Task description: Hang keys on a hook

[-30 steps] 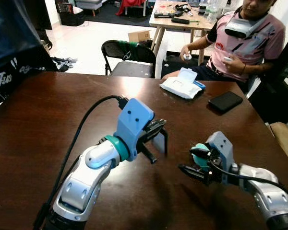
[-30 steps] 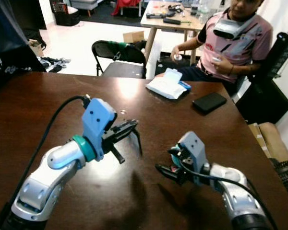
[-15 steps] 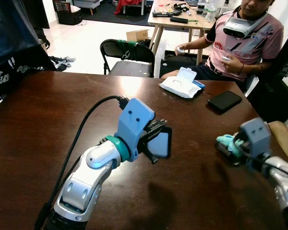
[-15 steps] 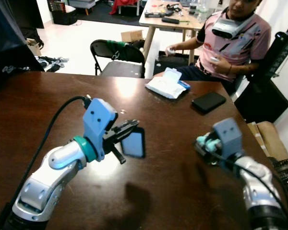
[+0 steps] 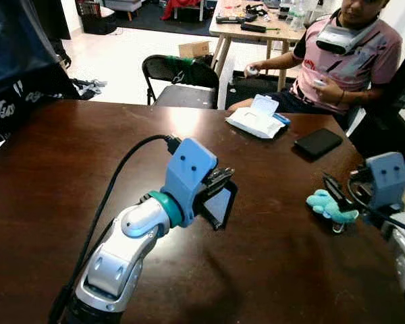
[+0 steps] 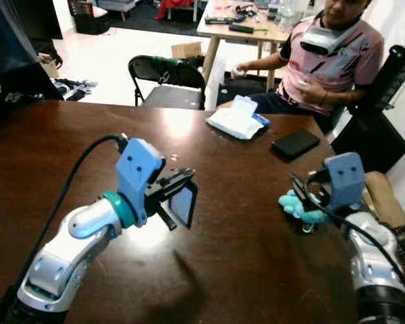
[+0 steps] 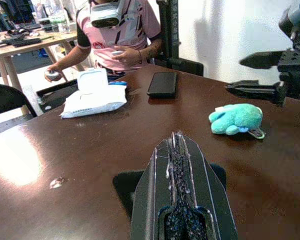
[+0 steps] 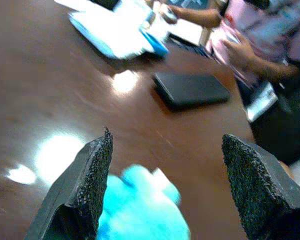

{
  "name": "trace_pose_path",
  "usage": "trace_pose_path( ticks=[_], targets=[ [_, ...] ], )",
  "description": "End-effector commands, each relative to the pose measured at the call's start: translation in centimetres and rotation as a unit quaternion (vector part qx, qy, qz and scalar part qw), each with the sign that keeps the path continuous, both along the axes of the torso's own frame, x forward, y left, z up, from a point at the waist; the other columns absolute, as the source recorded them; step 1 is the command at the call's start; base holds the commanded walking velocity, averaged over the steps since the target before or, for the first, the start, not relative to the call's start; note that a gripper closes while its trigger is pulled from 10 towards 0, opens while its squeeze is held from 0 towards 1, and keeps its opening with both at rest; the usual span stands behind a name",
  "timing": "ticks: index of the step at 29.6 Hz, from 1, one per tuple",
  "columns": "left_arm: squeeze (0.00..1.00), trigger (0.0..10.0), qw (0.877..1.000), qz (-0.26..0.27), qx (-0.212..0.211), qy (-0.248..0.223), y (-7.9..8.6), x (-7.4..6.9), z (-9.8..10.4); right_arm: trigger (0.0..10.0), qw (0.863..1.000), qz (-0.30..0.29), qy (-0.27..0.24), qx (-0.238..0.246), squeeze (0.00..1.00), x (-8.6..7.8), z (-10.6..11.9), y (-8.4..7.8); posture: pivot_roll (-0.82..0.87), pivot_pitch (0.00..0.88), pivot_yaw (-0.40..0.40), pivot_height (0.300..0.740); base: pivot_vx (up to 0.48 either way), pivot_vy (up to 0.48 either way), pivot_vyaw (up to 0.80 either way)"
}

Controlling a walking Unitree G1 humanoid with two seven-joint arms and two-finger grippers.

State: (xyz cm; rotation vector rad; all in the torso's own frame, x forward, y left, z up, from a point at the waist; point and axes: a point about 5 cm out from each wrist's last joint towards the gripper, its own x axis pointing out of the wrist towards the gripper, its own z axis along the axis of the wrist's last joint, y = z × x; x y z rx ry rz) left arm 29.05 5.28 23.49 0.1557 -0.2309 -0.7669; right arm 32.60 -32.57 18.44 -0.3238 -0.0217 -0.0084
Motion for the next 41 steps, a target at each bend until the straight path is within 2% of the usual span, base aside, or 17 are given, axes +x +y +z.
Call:
trace_pose_path(
  ticks=[1,3,5,8,12,15,18,22,27,32,33,35,36,41],
  targets=[
    [0.0,10.0,1.0,-0.007,0.0,0.002,-0.4,0.0,0.1,10.0,0.999,-0.027,0.019,-0.01,0.0,-0.6,-0.9,-1.3,-0.01,0.075,0.064,0.74,0.0,0.0,0.0],
    [0.0,10.0,1.0,-0.007,0.0,0.002,-0.4,0.0,0.1,10.0,0.999,-0.027,0.019,-0.01,0.0,-0.6,-0.9,-1.3,-0.01,0.075,0.064,0.74,0.0,0.0,0.0],
    [0.0,10.0,1.0,-0.008,0.0,0.003,-0.4,0.0,0.2,10.0,0.998,-0.052,0.033,-0.009,0.0,-1.4,-1.5,-2.6,-0.02,0.084,0.07,0.74,0.0,0.0,0.0],
    [0.0,10.0,1.0,-0.009,-0.001,0.003,-0.4,0.0,0.3,10.0,0.998,-0.052,0.039,-0.004,0.0,-1.6,-2.0,-2.8,-0.01,0.098,0.078,0.74,0.0,0.0,0.0],
    [0.0,10.0,1.0,-0.008,-0.001,0.002,-0.4,0.1,0.6,10.0,0.998,-0.004,0.048,0.03,0.0,-1.1,-3.5,-0.7,0.0,0.126,0.075,0.74,0.0,0.0,0.0],
    [0.0,10.0,1.0,-0.005,-0.002,0.0,-0.3,0.1,0.7,10.0,0.997,0.011,0.056,0.043,0.0,-0.9,-4.1,0.0,0.0,0.136,0.07,0.74,0.0,0.0,0.0],
    [0.0,10.0,1.0,0.002,-0.004,-0.002,-0.2,0.3,1.0,10.0,0.995,0.017,0.082,0.045,0.0,-1.5,-5.5,0.0,0.01,0.149,0.071,0.74,0.0,0.0,0.0],
    [0.0,10.0,1.0,0.004,-0.004,-0.003,-0.1,0.4,1.1,10.0,0.993,0.035,0.096,0.053,0.0,-1.8,-6.3,0.2,0.01,0.15,0.071,0.74,0.0,0.0,0.0],
    [0.0,10.0,1.0,0.01,-0.004,-0.004,0.2,0.5,1.3,10.0,0.987,0.083,0.121,0.063,0.0,-2.5,-7.5,1.4,0.01,0.168,0.066,0.74,0.0,0.0,0.0],
    [0.0,10.0,1.0,0.012,-0.005,-0.002,0.3,0.5,1.3,10.0,0.986,0.079,0.136,0.056,0.0,-2.8,-8.4,1.5,0.01,0.172,0.068,0.74,0.0,0.0,0.0],
    [0.0,10.0,1.0,0.015,-0.005,-0.001,0.3,0.5,1.3,2.8,0.989,0.057,0.125,0.053,0.0,-2.5,-8.3,1.4,0.02,0.173,0.067,0.74,0.0,0.0,0.0],
    [0.0,10.0,1.0,0.015,-0.005,-0.001,0.4,0.5,1.3,2.8,0.99,0.051,0.116,0.054,0.0,-2.3,-8.0,1.3,0.02,0.173,0.067,0.74,0.0,0.0,0.0],
    [0.0,10.0,1.0,0.017,-0.005,0.0,0.4,0.6,1.3,0.0,0.992,0.047,0.103,0.059,0.0,-2.0,-7.6,1.4,0.02,0.173,0.067,0.74,0.0,0.0,0.0],
    [0.0,10.0,1.0,0.019,-0.005,0.0,0.4,0.6,1.2,0.0,0.994,0.039,0.076,0.061,0.0,-1.2,-6.4,1.3,0.02,0.169,0.064,0.74,0.0,0.0,0.0]
  ],
)
